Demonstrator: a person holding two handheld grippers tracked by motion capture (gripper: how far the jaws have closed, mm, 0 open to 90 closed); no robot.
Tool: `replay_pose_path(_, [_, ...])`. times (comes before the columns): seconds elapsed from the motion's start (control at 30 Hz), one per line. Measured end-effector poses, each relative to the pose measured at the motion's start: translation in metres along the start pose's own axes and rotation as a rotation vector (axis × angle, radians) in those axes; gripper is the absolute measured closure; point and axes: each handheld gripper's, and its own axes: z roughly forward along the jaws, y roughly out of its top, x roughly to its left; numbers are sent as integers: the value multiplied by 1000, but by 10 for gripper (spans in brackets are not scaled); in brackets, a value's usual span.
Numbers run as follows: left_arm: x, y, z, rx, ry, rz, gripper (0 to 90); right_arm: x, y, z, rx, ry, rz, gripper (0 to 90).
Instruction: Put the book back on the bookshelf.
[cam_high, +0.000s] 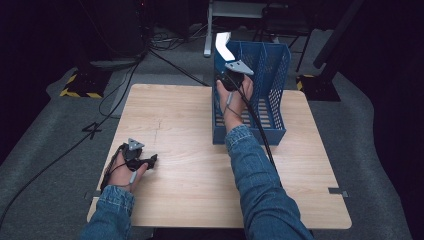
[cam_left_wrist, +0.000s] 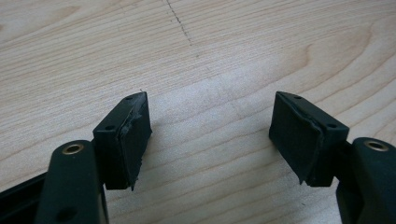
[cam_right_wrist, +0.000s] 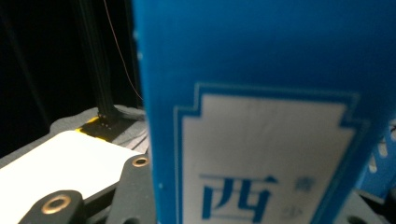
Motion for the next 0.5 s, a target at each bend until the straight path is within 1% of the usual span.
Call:
replay_pose_path(0.17, [0, 0, 0, -1, -2, -3, 293, 0, -7, 3, 23, -12, -7, 603])
replay_pose_path(0.2, [0, 0, 0, 0, -1, -2, 294, -1, -13, 5, 25, -10, -4, 604])
replay_pose_path(0.27, [0, 0, 0, 1, 3, -1, 294, -1, -15, 6, 24, -11, -1, 604])
replay_pose_path(0.3, [0, 0, 0, 1, 4, 0, 294, 0, -18, 7, 28, -13, -7, 603])
replay_pose_path(0.4, [0, 0, 0, 1, 3, -1, 295, 0, -31, 12, 65, -20, -10, 604])
replay_pose_path(0.43, [0, 0, 0, 1, 3, -1, 296, -2, -37, 13, 81, -19, -3, 604])
replay_pose_path(0.47, [0, 1, 1, 1, 3, -1, 296, -2, -40, 12, 70, -22, 4, 603])
replay_pose_path(0.5, [0, 1, 1, 1, 3, -1, 295, -2, -40, 12, 70, -22, 4, 603])
